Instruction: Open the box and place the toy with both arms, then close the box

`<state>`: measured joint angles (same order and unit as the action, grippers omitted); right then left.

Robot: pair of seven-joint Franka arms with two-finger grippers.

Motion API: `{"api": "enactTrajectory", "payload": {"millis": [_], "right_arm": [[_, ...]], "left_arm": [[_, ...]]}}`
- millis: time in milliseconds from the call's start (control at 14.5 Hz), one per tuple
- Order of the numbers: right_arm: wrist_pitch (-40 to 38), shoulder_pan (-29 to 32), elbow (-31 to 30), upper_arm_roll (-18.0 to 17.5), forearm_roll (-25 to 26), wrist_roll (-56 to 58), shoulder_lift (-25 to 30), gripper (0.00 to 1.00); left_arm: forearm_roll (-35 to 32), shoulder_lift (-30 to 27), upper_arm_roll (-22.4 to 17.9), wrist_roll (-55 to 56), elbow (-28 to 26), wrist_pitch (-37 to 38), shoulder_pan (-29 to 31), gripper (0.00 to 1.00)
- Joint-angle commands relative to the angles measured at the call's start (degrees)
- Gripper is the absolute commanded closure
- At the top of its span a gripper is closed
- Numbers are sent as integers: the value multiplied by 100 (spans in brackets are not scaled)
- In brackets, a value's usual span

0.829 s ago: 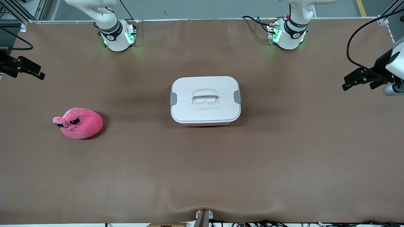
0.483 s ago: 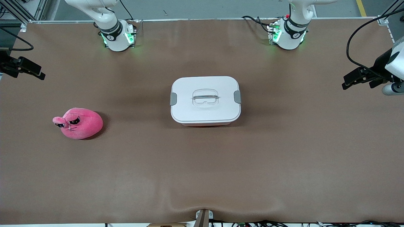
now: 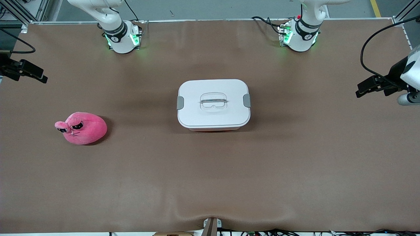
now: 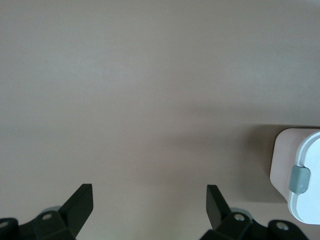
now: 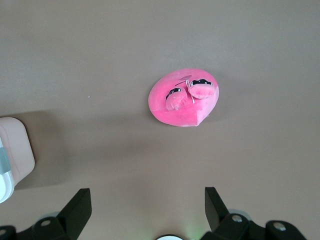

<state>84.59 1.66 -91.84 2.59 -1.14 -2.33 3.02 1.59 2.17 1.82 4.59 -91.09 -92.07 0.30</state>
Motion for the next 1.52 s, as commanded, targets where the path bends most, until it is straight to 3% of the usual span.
{"api": "enactTrajectory", "payload": {"millis": [0,414,691,1105,1450], "right_arm": [[102,36,-316,-39,78,57,102,0],[233,36,-501,-39,-27,75,58,0],[453,10,-554,-31,-45,153,-12,0],[936,63,-641,-30,-45,496,-249,0],[2235,142,-1537,-22,-36,1093,-267,0]], "left_arm": [[52,204,-15,24,241,128,22,0],[105,538,20,330,258,102,-83,0],[79,899,55,1674,644,84,-626,0],[96,987,64,3757,706,-3,-1418,0],[131,1075,81,5470,706,-153,-2024,0]]}}
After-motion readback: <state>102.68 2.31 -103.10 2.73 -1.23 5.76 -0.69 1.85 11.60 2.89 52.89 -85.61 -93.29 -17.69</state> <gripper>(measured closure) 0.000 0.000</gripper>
